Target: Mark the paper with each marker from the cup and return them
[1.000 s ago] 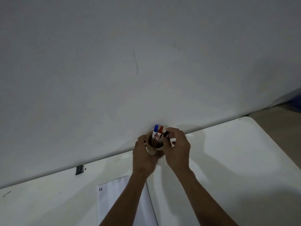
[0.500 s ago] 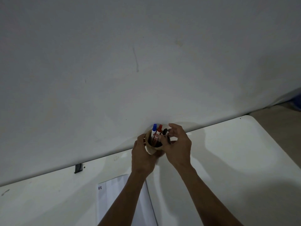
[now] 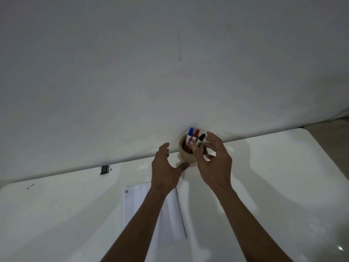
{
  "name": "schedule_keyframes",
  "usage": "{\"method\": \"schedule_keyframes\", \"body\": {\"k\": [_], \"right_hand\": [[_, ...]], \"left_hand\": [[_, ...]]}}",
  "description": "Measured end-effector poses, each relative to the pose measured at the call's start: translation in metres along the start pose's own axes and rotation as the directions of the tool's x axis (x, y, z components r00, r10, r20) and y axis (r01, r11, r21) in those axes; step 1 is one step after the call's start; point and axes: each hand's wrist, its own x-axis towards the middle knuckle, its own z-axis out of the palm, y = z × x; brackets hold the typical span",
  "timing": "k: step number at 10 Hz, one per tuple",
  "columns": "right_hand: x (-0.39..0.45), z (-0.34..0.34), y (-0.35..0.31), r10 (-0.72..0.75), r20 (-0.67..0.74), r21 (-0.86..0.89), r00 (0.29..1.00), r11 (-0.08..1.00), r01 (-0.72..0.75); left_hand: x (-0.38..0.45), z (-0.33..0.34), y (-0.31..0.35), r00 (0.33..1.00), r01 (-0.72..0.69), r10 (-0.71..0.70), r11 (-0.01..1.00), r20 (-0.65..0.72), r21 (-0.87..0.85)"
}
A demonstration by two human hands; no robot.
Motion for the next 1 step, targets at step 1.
{"method": "schedule_keyframes", "body": {"k": [1], "right_hand": [[-0.0236, -0.0005, -0.0063, -0.026, 0.028, -0.001, 0.999, 1.0, 0.026]], "left_hand": [[-0.0197, -0.0185, -0.0046, 0.997, -0.025, 0.025, 1.0, -0.074, 0.004]]}}
